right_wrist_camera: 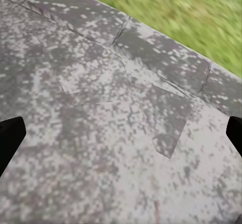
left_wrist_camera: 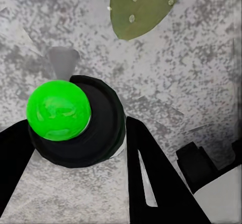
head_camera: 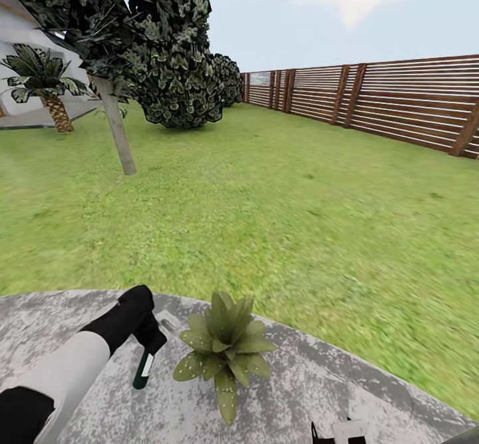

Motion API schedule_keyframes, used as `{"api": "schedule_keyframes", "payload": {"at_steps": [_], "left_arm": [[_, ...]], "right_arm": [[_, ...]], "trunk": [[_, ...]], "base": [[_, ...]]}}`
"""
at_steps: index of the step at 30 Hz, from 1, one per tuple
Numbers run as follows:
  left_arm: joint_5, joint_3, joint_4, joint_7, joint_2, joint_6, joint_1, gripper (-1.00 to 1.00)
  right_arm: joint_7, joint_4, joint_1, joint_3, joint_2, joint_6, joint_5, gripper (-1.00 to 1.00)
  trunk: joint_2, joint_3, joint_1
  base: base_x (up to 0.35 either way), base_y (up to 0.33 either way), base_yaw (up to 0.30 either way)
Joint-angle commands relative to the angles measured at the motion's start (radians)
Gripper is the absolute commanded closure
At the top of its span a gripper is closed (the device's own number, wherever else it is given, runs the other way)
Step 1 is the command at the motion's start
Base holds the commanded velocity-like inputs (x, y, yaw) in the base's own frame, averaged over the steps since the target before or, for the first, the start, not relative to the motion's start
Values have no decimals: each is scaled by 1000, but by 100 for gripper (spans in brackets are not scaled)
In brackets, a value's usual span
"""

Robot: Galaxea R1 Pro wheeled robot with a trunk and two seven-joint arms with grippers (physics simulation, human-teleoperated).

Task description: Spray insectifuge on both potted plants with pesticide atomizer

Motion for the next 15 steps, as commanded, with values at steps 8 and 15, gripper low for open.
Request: {"api": "schedule_keyframes", "payload": {"at_steps": [8, 15], "left_arm": [[-9, 16, -32, -31, 33, 16, -84, 100], [-9, 167, -115, -21, 56, 12, -121, 100]], "right_arm": [[-9, -1, -1, -1, 0, -1, 10, -100], [-9, 0, -1, -1, 0, -1, 10, -100]], "trunk": [[0, -1, 0], [0, 3, 0]], "base": [[0, 0, 0], [-16, 72, -192]]}}
